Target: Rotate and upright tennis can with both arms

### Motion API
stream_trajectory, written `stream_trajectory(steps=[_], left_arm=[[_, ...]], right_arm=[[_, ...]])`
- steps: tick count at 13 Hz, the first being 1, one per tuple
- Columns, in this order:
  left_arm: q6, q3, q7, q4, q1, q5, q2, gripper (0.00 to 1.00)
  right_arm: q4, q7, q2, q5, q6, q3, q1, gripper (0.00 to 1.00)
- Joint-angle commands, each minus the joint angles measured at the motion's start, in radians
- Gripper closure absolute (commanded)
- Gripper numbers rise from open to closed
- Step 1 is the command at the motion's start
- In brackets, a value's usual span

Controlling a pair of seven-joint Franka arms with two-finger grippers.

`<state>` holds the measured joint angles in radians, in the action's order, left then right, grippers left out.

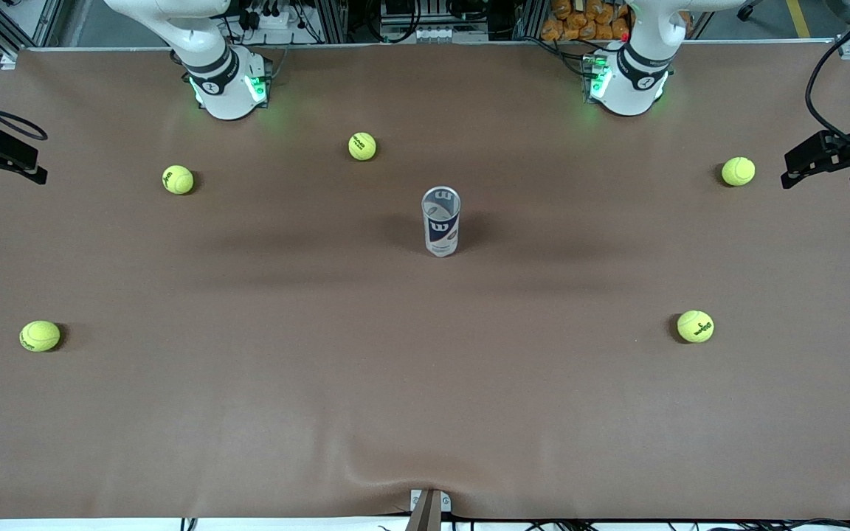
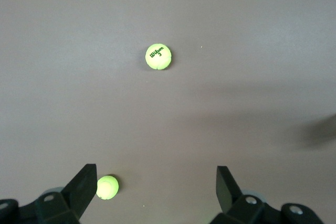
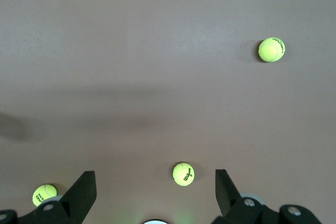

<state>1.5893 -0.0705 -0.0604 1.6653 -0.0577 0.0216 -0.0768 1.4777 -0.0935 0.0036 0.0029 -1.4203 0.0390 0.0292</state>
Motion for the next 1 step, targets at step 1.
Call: stream_trajectory(steps=[1], left_arm=[[0.001,0.006,0.005,0.005,-0.001,0.012,-0.004,0.0]], right_arm=[[-0.02,0.008,0.002,-0.011,0.02,0.001,-0.002,0.0]])
